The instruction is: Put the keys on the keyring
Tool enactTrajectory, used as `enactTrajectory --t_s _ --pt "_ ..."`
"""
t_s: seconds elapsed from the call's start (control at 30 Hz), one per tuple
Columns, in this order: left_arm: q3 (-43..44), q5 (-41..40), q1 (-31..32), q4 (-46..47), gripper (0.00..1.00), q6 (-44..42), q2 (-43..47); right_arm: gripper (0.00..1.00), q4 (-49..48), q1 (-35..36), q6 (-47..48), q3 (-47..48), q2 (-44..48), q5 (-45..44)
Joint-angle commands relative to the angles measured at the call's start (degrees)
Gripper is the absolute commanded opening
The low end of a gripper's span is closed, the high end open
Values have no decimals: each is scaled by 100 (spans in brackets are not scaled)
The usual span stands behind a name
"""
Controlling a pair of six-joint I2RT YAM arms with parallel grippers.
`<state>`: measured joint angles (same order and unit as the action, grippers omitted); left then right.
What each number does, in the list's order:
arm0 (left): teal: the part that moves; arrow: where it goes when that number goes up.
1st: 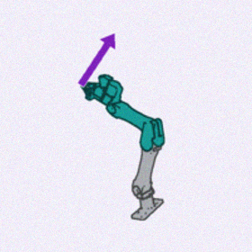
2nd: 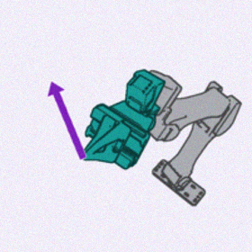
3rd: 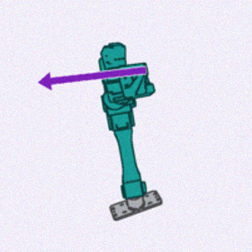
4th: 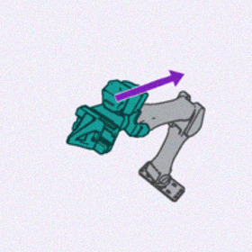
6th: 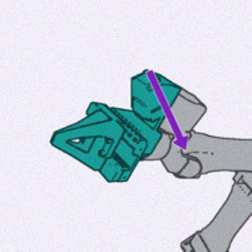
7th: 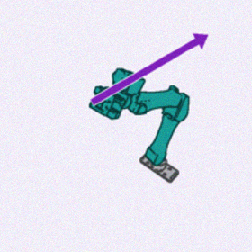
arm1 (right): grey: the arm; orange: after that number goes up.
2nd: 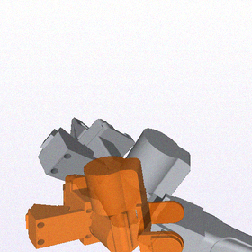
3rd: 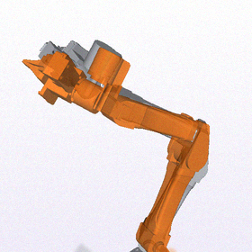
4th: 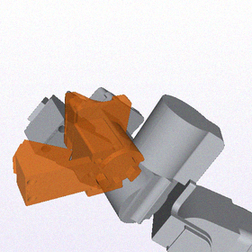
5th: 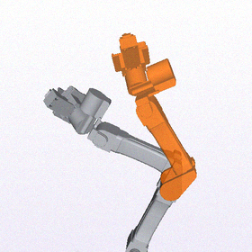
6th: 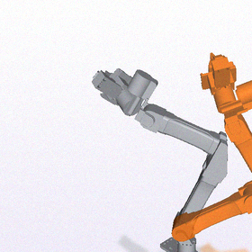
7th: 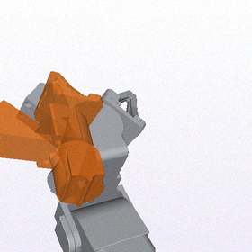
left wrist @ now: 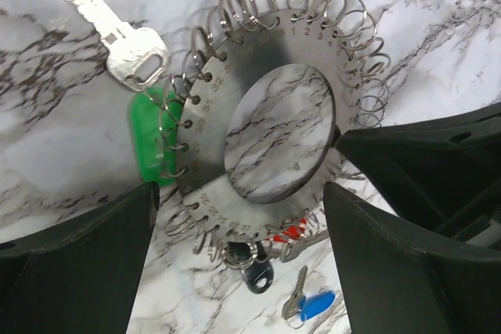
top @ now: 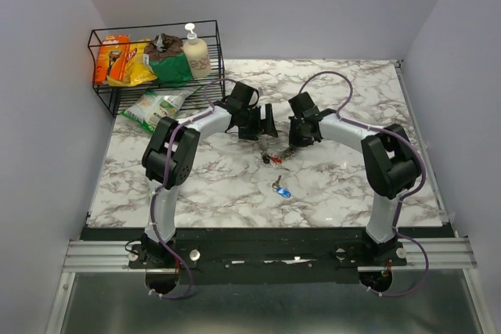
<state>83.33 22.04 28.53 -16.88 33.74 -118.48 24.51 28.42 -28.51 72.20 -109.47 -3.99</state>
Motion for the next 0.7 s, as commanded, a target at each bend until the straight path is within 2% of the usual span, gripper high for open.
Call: enactTrajectory --t_s 0.0,0.23,0.5,0.67 --pt "393 221 91 -16 95 89 -342 1 89 14 -49 -277 66 -32" --pt "842 275 144 -192 95 28 -571 1 18 23 -76 -295 198 153" --pt "817 -761 100 -780 96 -428 -36 1 89 23 47 -49 654 -49" --pt "448 -1377 100 -834 97 -684 509 1 98 14 214 -92 1068 -84"
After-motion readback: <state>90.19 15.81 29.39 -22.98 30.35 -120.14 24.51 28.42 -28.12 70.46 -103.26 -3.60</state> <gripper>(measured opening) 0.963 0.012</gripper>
